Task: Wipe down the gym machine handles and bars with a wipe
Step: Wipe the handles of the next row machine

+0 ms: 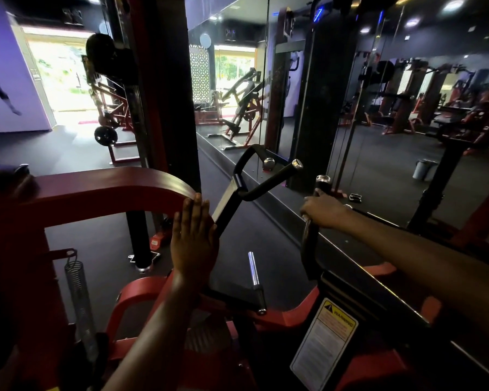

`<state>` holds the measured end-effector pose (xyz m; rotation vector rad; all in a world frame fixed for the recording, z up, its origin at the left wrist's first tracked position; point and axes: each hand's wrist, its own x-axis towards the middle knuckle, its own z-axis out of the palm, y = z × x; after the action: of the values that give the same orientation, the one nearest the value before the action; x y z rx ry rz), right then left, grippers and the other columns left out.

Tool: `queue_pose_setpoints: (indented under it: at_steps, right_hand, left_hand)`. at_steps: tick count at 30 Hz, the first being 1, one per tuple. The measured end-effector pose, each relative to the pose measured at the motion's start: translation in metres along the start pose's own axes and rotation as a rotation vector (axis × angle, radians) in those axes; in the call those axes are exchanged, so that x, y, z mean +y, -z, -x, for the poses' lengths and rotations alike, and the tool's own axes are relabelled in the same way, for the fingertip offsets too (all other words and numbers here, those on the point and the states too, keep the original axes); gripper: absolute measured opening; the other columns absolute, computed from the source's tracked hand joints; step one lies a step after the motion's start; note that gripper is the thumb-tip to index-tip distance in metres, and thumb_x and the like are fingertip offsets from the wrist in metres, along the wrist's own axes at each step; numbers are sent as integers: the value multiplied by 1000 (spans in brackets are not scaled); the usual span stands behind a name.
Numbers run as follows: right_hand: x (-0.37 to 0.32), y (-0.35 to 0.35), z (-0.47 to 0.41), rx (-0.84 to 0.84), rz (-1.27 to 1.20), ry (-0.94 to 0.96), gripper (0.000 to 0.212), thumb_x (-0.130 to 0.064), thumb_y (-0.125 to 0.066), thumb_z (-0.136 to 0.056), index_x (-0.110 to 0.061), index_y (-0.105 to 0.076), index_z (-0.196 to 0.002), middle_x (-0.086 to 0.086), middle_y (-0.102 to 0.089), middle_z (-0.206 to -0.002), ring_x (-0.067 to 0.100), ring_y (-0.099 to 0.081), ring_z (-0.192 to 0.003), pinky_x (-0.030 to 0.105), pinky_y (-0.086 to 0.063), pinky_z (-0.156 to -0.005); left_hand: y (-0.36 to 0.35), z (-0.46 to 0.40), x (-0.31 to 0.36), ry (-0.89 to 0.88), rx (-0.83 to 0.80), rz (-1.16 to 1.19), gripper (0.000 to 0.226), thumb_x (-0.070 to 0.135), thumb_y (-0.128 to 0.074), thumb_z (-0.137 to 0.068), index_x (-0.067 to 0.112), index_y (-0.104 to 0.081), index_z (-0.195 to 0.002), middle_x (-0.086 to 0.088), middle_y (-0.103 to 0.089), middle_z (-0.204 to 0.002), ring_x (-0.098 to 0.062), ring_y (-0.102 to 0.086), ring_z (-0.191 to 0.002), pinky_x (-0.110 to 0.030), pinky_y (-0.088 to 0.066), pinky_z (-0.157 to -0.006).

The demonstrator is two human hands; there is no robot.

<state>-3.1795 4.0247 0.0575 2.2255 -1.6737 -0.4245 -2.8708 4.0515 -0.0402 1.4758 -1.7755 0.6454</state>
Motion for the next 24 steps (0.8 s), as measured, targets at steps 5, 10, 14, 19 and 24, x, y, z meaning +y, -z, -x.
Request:
queue_pose_setpoints:
  at_steps: [5,10,14,19,24]
  right_hand:
    - [21,-4,-13,375,-64,-165,19,-10,-55,-90,-4,-63,-107,21,-55,-124,34,-48,-122,43,-42,-102]
    - [-23,-6,4,84,76,27,18,-5,-49,-91,-6,-62,-104,11,-64,-105,27,-63,-100,34,-52,-85]
    - [-80,-35,43,-145,77,307,26,-8,-47,-92,-10,-61,-114,12,-60,-115,30,-58,-106,38,-48,-89]
    - [-15,-11,0,295,-137,5,17,-10,-51,-93,-8,-65,-101,12,-63,-105,26,-61,-102,34,-47,-91]
    - [-26,-19,2,132,-57,23,20,-5,-44,-93,-9,-61,-103,8,-64,-109,24,-58,-108,31,-33,-102]
  left_hand:
    - [0,0,1,15,-9,15,56,34,-13,-103,11,-5,-153,-7,1,-161,-23,6,-150,-41,2,-121]
    - [2,-1,2,24,-29,21,58,33,-22,-102,11,-5,-153,-7,0,-161,-22,7,-150,-39,5,-121]
    - [4,0,0,12,-33,8,59,33,-24,-101,11,-7,-153,-7,-4,-161,-22,6,-150,-39,4,-121]
    - [0,0,-1,3,-22,-4,60,32,-27,-101,11,-7,-153,-8,-4,-161,-22,6,-150,-40,2,-121]
    - [3,1,0,-5,-25,12,59,31,-27,-101,11,-6,-152,-7,-1,-161,-22,7,-150,-40,2,-121]
